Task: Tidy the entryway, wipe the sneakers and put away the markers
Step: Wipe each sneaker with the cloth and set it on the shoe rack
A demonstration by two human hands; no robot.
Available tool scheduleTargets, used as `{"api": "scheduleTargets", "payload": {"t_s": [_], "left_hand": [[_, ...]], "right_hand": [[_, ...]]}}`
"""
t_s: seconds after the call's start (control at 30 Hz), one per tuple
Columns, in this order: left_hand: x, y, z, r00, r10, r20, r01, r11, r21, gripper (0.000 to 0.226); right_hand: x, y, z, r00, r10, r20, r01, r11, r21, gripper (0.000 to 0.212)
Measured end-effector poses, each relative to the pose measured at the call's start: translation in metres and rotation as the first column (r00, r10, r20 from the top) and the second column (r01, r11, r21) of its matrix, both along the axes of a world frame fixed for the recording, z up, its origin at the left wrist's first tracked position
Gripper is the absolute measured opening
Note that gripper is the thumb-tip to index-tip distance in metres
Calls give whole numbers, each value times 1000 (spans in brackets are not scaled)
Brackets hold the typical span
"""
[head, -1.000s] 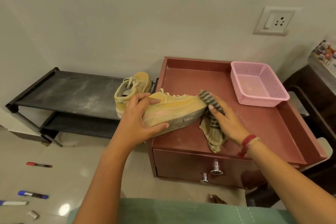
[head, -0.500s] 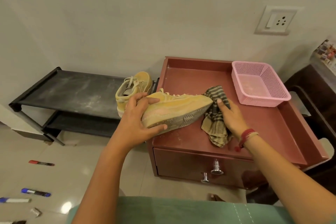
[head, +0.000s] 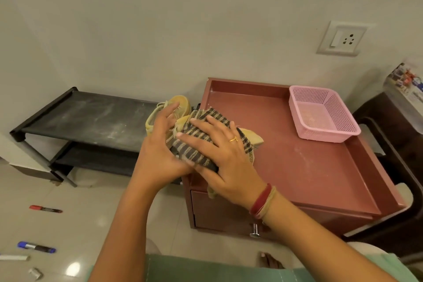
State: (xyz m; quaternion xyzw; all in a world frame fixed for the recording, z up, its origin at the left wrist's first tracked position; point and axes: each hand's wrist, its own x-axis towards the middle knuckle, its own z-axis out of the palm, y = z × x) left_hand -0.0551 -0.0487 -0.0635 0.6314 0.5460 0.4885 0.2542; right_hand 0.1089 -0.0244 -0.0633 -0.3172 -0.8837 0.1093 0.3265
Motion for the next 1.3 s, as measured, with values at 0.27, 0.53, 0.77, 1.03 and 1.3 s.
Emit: {"api": "scheduleTargets", "payload": {"t_s": [0.27,0.53,0.77,1.03,1.3], "left_hand": [[-16,-2,-5,997,-1,-81,-4,998,-67,111],[-14,-1,-5,998,-7,-62,1,995,-101,92],[-18,-5,-6,994,-42,-103,28,990,-135,94],[-20,7,-4,994,-31,-100,19,994,-112,83],[-30,11,-10,993,-92,-73,77,979,-191,100]], "right_hand": [[25,21,-50,992,-95,87,92,995,43,51],[77,64,-72,917,-341,-208,170,803,-571,48],[55,54,-20,730,-549,-407,196,738,-646,50],[-10,1,-20,987,-32,155,15,994,110,51],[41,34,-63,958,-265,106,275,957,-93,55]]}}
